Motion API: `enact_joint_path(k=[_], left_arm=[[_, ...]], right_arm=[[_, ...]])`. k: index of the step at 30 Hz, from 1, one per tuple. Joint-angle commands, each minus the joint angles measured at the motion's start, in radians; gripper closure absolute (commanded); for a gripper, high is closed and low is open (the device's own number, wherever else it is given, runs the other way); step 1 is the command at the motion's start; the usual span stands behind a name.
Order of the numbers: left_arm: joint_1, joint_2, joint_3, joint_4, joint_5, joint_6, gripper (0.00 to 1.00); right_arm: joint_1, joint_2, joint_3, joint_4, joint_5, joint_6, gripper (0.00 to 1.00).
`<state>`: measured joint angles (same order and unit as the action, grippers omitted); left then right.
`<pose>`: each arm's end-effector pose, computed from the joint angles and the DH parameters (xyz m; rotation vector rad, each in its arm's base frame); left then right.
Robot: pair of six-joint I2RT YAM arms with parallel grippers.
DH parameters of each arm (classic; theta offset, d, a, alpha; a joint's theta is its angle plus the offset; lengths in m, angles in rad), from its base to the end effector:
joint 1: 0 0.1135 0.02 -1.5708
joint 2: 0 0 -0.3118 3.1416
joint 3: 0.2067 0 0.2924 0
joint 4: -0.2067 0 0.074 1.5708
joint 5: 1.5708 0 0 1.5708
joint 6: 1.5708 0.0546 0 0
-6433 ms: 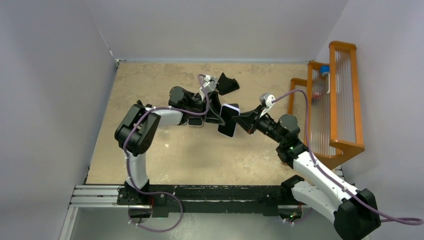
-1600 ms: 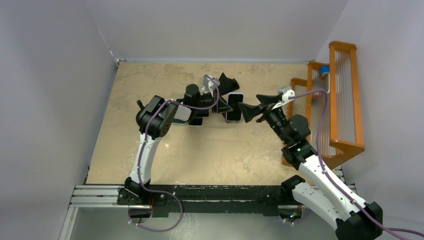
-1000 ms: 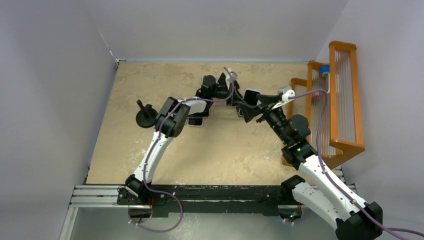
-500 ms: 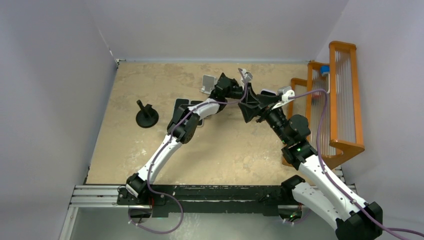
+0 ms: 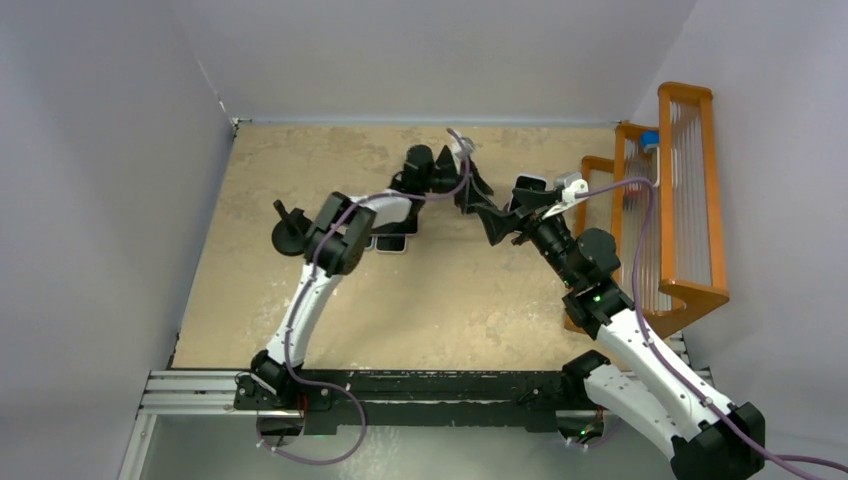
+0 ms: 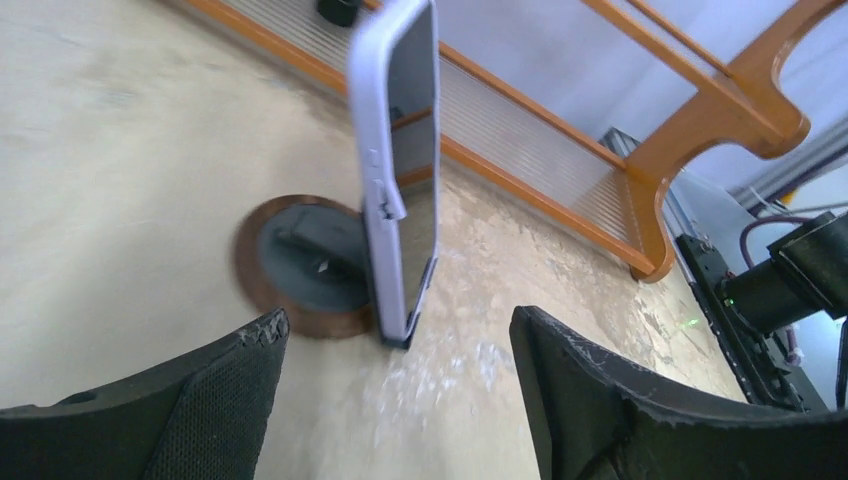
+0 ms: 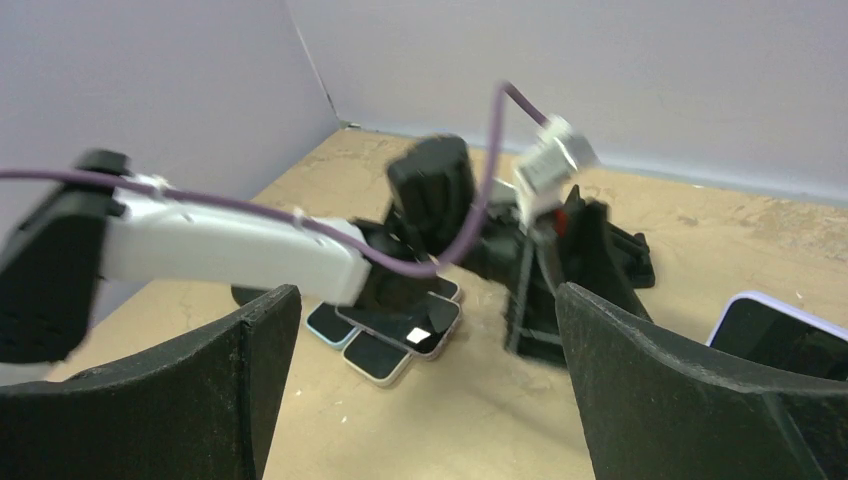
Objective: Place the phone on the phone stand
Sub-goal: Move the phone stand with the phone to the center of the board, then move the phone stand to the center of the board.
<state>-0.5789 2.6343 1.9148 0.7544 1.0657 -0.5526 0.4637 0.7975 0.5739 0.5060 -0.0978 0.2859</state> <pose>0.5160 -0.3943 0.1250 0.9744 1.5493 -1.6447 0.1924 0.1022 0.3674 -0.2028 1.3068 0.7033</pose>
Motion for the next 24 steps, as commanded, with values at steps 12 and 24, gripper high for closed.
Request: enact_joint_path(k=[12,24], left_arm=[[0.176,-0.756,-0.464,-0.302,-0.553,0.398,0.15],[0.424,-1.043,-0.749,-0.404,-0.468,0.21,0.15]], right_arm=[[-0.002,0.617,0.645,-0.352,0.354,0.086,0.01],[-0.019,1.116,1.021,-0.4,0.106,0.0,0.33]])
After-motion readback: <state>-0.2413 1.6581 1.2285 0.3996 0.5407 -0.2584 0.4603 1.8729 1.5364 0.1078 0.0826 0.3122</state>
